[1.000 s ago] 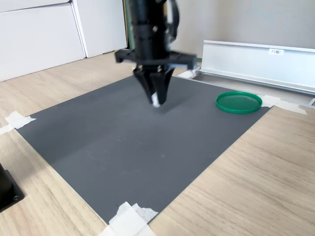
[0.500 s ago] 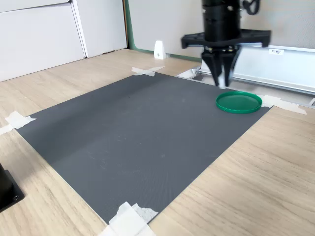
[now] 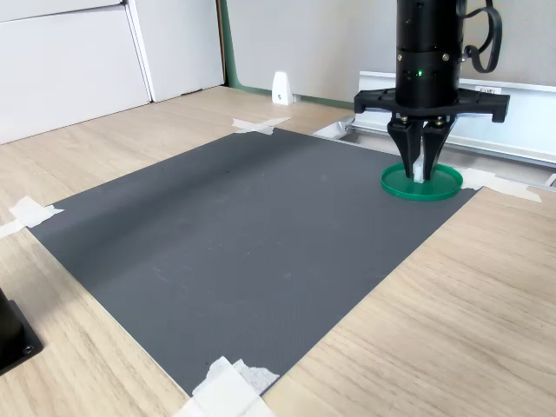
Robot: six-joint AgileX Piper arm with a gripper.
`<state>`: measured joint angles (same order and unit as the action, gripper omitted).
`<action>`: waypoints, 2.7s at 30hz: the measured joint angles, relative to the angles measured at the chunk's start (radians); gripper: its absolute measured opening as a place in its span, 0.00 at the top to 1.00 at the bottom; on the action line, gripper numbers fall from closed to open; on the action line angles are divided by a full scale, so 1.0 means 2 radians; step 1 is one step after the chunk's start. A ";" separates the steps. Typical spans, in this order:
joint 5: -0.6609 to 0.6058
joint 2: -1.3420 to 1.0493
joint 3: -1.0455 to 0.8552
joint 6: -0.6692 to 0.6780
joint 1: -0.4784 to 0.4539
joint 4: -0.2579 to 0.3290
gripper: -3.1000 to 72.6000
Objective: Grasp a white terminal and put it on the green lid.
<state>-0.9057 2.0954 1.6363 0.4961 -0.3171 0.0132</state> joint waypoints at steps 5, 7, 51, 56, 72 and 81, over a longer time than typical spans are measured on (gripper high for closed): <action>0.000 0.000 0.000 0.010 0.000 0.000 0.70; 0.000 0.000 0.000 0.013 0.000 0.000 0.61; 0.197 -0.690 -0.477 -0.276 0.127 0.001 0.97; 0.211 -0.807 -0.561 -0.278 0.127 -0.002 0.97; 0.252 -0.919 -0.737 -0.275 0.127 -0.025 0.97; 0.262 -0.919 -0.738 -0.274 0.127 -0.036 0.97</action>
<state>-0.3813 0.2567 0.1601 -0.0526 -0.0630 -0.0595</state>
